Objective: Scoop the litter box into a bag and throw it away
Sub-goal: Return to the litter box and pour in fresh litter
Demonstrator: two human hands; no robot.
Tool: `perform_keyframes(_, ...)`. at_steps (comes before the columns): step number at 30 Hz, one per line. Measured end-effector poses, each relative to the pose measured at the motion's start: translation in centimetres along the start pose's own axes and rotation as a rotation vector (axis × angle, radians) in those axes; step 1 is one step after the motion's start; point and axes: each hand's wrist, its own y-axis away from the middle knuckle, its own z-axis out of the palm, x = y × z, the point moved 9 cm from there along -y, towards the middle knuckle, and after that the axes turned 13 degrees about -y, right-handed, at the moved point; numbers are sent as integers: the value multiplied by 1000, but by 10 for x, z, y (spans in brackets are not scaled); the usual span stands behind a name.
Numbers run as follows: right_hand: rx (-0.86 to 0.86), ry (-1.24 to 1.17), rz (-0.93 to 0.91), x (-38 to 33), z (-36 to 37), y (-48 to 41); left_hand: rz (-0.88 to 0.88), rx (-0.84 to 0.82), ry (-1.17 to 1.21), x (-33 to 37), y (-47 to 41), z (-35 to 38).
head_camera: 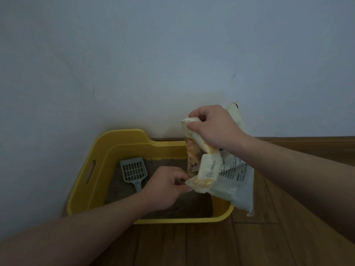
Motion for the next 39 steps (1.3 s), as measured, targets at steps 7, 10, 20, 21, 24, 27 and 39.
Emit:
perform_keyframes(7,-15,-15,17,10,10,-1,-34,-8,33,-10,-1,8)
perform_keyframes(10,-18,-33,33,14,13,-1,-47,-20,35,-15,-1,12)
perform_keyframes(20,-36,-14,52,23,26,-4,-46,-34,29,-20,-1,19)
perform_keyframes(21,-41,-19,58,24,28,-4,-49,-36,37,-21,-1,20)
perform_keyframes(24,-41,-29,68,26,29,-4,-57,-45,44,-24,-1,23)
perform_keyframes(27,-48,-50,82,29,33,-3,-59,-45,45,-27,-1,25)
perform_keyframes(39,-72,3,76,33,38,2,-66,-76,-8,-26,-2,35)
